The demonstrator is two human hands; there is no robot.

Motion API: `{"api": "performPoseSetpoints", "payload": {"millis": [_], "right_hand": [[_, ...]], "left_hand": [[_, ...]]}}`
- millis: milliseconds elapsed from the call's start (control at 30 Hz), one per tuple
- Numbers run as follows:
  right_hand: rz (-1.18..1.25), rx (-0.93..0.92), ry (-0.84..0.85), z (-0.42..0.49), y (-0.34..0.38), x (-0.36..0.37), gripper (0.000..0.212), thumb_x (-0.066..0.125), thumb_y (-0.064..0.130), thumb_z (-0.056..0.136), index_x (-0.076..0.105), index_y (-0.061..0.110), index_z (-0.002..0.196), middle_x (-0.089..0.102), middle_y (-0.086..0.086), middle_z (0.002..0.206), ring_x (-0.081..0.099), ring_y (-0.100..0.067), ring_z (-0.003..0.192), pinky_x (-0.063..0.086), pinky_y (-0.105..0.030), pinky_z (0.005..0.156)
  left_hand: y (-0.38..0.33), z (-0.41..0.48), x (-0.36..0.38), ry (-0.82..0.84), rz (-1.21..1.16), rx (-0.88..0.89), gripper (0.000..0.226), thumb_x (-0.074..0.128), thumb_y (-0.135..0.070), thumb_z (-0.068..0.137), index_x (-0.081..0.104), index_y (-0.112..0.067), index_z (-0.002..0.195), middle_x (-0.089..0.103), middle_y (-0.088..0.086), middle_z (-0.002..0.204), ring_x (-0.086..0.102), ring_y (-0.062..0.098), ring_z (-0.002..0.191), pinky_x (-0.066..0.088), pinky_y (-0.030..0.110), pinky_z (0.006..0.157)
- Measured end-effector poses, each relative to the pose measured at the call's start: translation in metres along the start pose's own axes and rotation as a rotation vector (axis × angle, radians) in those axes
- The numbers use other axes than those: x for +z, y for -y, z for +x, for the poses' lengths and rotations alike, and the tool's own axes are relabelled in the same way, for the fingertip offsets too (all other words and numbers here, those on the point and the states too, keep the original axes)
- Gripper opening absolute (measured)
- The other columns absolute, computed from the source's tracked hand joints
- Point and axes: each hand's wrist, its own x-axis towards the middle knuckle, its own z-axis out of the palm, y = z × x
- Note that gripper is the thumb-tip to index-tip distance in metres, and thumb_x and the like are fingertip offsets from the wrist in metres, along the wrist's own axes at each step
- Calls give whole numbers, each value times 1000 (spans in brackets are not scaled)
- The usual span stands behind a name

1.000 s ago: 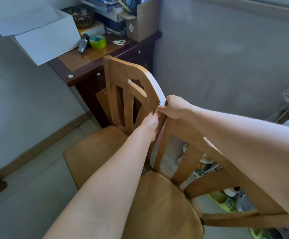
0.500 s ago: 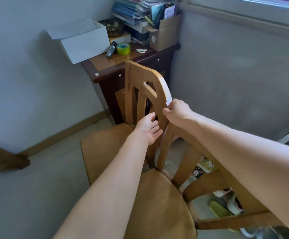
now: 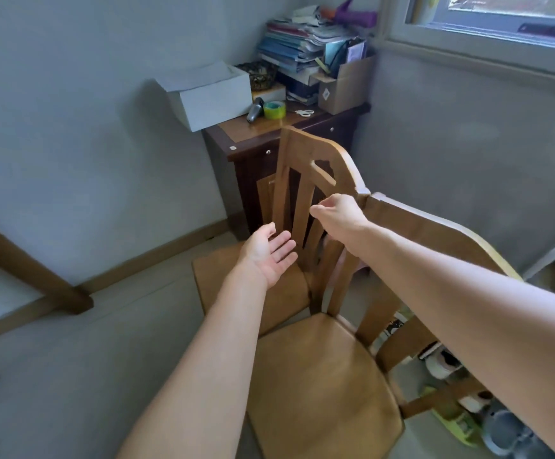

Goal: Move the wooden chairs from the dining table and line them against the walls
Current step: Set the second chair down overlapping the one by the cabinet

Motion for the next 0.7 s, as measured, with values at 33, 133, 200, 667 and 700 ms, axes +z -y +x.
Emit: {"api": "performPoseSetpoints", "payload": {"millis": [33,133,200,667,700], "right_hand": [[23,6,-3,-14,5,11,9,55,26,96,59,17,97,61,2,84,59,-9,71,46,-18,56],[78,15,-21,-56,16,50,9,57,24,95,58,19,87,61,2,84,60,-12,74,56,-26,71],[104,5,-19,-83,24,77,6,57,24,95,61,18,95,60,3,85,60,-12,78,57,-30,79],[184,-45,139,-236,98,184,22,54,22,90,66,13,105,65,-1,84,67,-24,83,59,-46,80],[181,-64,154,-244,102,187,23,54,23,90,66,13,106,64,0,83,67,-23,81,60,-44,79]], "left_hand": [[-4,-12,-17,-13,-10,14,44,50,-29,100,45,-15,141,61,12,131,61,30,115,51,44,92],[-15,-49,-68,-53,-31,52,43,48,-27,101,44,-13,142,61,12,131,61,29,115,50,43,94],[-22,-76,-101,-67,-43,61,43,46,-25,101,44,-12,142,62,12,131,61,29,115,50,43,92],[-47,-218,-265,-111,-171,210,36,43,-26,101,46,-12,134,63,10,124,62,28,105,50,40,87],[-47,-227,-274,-129,-176,231,35,43,-26,101,47,-13,132,63,10,122,62,28,105,51,39,85]]}}
